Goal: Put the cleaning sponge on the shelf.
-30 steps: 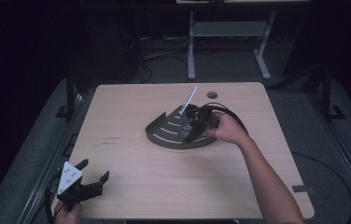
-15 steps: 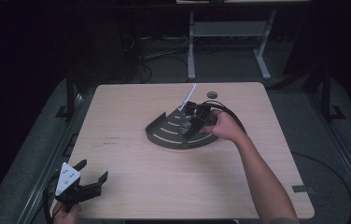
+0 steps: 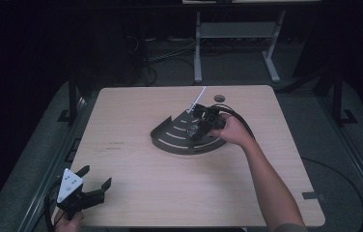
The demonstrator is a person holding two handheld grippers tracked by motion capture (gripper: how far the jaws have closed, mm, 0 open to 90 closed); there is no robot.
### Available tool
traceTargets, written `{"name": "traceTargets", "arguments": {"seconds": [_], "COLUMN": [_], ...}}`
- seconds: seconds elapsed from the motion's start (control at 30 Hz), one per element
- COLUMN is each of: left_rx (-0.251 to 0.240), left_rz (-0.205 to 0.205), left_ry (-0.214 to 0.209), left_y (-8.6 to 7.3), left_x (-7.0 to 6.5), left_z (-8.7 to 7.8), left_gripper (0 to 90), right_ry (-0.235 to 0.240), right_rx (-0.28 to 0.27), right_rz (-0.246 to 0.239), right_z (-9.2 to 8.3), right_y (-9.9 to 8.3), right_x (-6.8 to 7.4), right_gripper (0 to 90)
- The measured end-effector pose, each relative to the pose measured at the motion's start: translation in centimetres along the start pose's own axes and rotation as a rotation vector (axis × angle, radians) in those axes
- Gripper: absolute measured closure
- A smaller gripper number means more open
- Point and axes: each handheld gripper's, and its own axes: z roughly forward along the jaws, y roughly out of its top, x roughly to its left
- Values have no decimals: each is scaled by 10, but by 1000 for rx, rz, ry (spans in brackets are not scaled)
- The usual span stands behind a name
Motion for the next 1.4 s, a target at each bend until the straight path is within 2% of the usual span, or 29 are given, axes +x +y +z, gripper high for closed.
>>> {"name": "traceTargets", "arguments": {"seconds": [0.53,0.63,1.4], "left_rx": [2,4,3], "left_rz": [-3,-1,3], "left_ry": [-1,-1,-6], "left_y": [0,0,0], "left_x": [1,1,-1], "left_z": [0,0,1], "left_gripper": [133,133,132], "right_ry": [-9,-10,-18], "right_rx": [0,15,28], "right_rz": [35,49,77], "right_z": [7,10,24], "right_y": [-6,-7,-7], "right_x": [-9,-12,-19], "right_gripper": [318,317,315]}}
